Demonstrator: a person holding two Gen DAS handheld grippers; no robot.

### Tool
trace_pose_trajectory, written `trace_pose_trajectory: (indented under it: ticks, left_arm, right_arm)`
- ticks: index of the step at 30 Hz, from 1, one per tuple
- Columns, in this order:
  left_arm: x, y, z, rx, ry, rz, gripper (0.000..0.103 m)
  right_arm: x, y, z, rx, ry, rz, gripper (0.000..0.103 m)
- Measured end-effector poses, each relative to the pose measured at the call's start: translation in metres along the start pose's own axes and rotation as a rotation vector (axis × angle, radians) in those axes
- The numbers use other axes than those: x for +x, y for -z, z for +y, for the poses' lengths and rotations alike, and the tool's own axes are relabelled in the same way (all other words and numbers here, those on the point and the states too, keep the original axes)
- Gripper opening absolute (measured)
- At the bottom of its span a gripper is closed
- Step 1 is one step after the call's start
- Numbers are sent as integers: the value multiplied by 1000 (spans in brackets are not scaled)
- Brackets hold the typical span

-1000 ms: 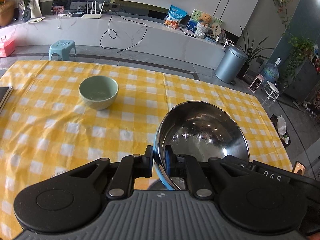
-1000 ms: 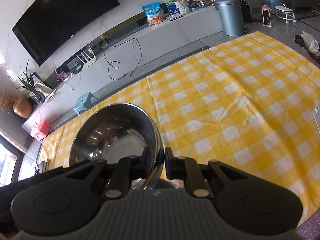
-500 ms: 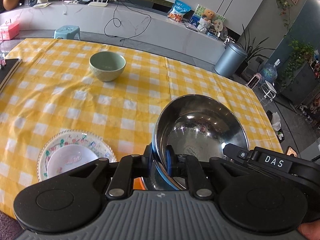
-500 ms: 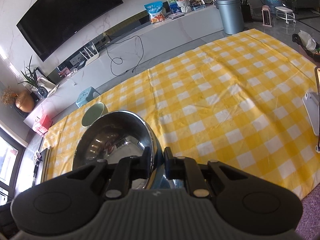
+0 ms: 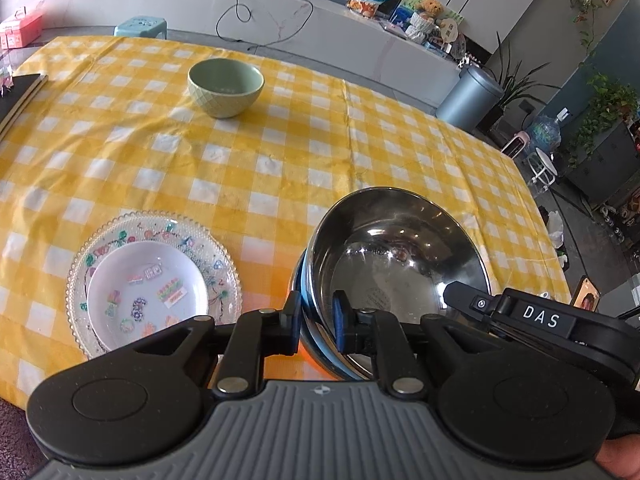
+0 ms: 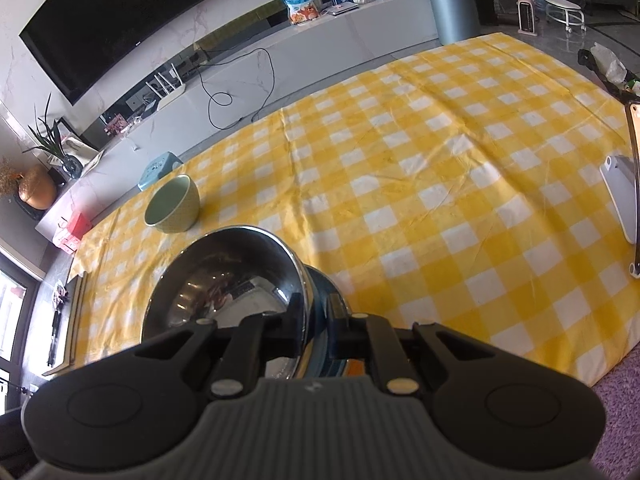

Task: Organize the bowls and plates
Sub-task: 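Lift the nested bowls with both grippers and carry them toward the plate stack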

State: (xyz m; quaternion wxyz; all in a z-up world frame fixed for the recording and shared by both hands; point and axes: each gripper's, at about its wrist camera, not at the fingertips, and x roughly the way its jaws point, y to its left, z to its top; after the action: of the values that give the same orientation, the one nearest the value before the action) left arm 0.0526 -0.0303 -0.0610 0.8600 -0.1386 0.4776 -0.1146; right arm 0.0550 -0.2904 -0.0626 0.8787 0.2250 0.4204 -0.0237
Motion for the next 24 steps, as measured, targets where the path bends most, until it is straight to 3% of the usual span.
trace_pose_trajectory:
  ticks: [24]
  left_arm:
    - [13,3,-7,60,-38,25,24]
  right_arm:
    - [18,5,-5,-42,56,14,6]
